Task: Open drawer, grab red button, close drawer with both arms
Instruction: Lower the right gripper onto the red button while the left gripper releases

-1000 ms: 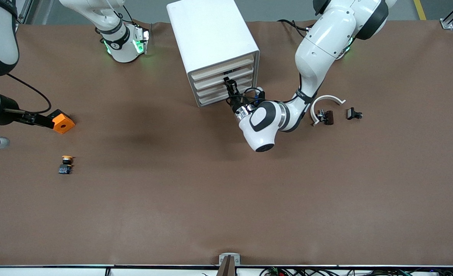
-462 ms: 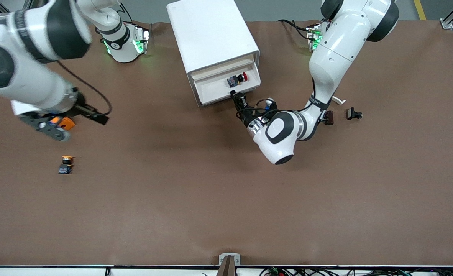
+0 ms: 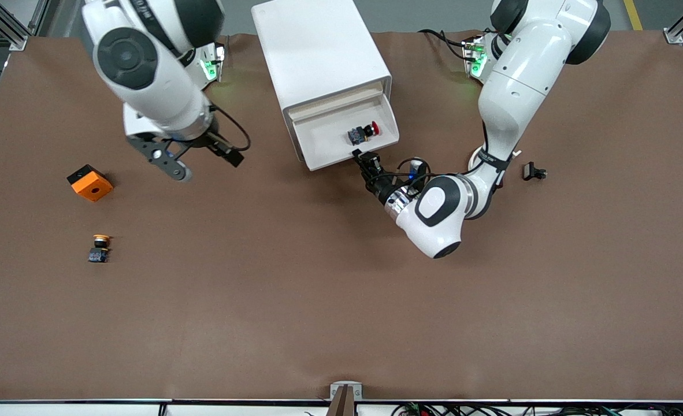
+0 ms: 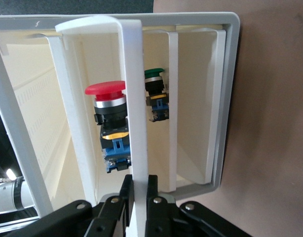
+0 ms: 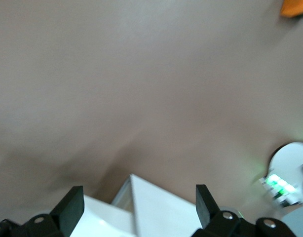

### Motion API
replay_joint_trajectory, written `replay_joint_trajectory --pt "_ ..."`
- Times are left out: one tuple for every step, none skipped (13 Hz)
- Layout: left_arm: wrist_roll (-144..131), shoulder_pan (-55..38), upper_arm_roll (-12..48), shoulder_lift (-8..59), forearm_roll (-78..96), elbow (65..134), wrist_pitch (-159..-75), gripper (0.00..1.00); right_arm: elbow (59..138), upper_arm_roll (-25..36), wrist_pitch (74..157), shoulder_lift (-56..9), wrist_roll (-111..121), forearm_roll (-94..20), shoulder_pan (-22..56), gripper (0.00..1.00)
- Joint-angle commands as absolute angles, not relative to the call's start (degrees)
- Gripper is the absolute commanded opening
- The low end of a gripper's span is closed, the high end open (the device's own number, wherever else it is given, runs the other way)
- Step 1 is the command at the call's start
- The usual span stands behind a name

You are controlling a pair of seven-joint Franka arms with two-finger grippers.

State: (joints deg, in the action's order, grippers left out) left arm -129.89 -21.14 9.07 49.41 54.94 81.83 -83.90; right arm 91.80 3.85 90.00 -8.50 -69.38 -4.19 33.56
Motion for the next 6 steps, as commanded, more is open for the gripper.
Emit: replay_joint_trajectory --pt "-128.67 -19.95 9.4 49.83 55.9 79.54 -84.29 0.0 90.7 4.57 94.55 -12.38 -80.9 -4.83 40.32 1.0" --pt "-128.67 -19.6 9.4 49.83 55.9 79.54 -84.29 0.0 90.7 4.57 96.66 -14.05 -84.69 -4.75 42.52 1.0" --pt "-128.67 -19.51 9.4 49.83 55.9 79.45 -84.29 0.0 90.62 4.57 98.94 -15.8 -87.95 -4.75 44.28 1.0" --pt "-128.58 -19.51 9.4 49.83 55.9 78.93 -84.37 0.05 90.44 4.66 100.88 -17.56 -90.85 -4.66 45.78 1.0" --pt "-128.32 -19.51 9.4 49.92 55.9 78.66 -84.64 0.63 90.44 4.66 102.46 -18.71 -92.71 -4.4 47.01 1.0" --pt "-128.32 -19.42 9.4 49.83 55.81 78.14 -84.64 1.0 90.44 4.66 103.35 -19.5 -93.94 -4.31 48.15 1.0"
